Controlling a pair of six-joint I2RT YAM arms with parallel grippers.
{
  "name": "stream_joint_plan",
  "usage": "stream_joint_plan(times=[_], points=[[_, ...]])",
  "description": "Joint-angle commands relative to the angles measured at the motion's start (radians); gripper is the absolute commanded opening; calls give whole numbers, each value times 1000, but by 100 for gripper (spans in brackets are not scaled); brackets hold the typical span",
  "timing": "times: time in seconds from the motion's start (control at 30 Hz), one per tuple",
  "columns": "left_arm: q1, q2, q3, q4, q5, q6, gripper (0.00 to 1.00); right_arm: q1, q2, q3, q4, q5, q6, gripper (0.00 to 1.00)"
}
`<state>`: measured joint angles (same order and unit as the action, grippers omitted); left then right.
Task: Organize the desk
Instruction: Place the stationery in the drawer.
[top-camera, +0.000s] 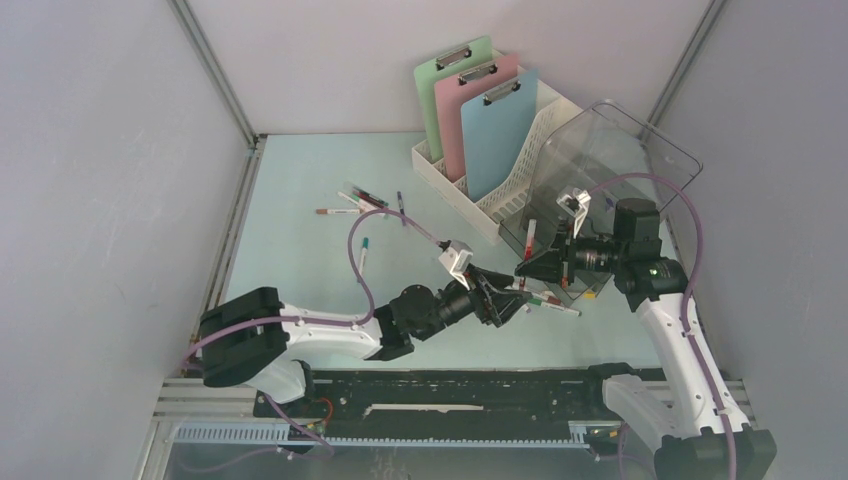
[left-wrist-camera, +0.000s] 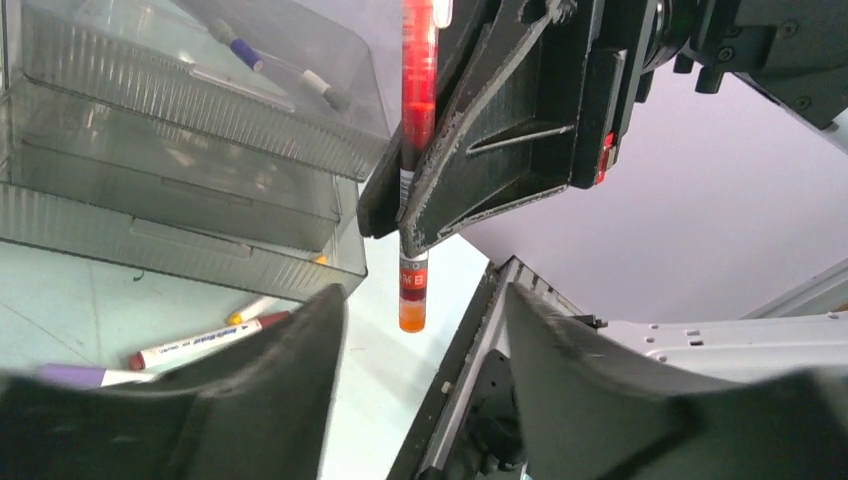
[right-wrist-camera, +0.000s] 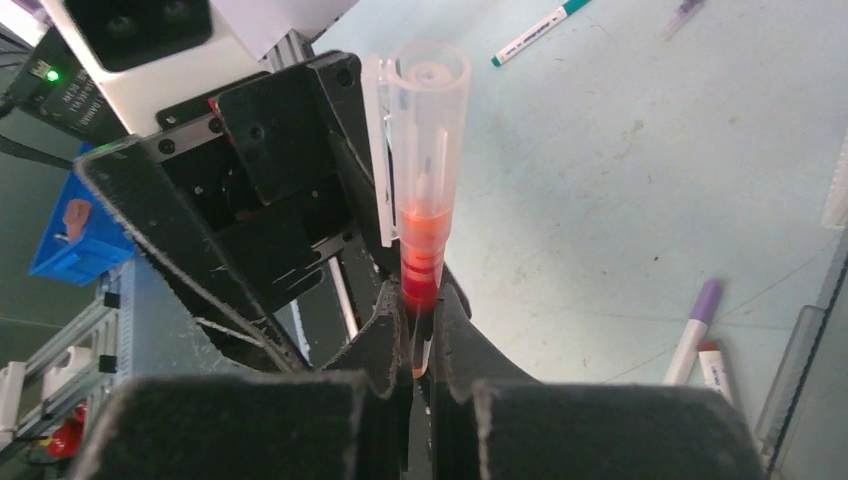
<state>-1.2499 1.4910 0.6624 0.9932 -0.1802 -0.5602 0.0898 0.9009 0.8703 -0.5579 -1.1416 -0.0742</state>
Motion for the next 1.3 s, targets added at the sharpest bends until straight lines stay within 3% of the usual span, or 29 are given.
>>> stream_joint_plan(times=[0.0, 0.23, 0.4, 0.8, 1.27], points=[[-3, -64, 2, -36, -18, 89, 74, 10, -12, 9, -19, 33, -82, 0], [-2, -196, -128, -70, -123, 238, 99, 10, -19, 38, -150, 139, -305, 0], [0, -286, -200, -133, -242, 297, 100, 24, -25, 34, -174, 332, -398, 0], [10, -394, -294, -226, -376, 311, 100, 39, -5, -5, -70, 708, -376, 0], [23, -410, -331, -226, -418, 291, 100, 39, 54, -27, -13, 863, -343, 5]])
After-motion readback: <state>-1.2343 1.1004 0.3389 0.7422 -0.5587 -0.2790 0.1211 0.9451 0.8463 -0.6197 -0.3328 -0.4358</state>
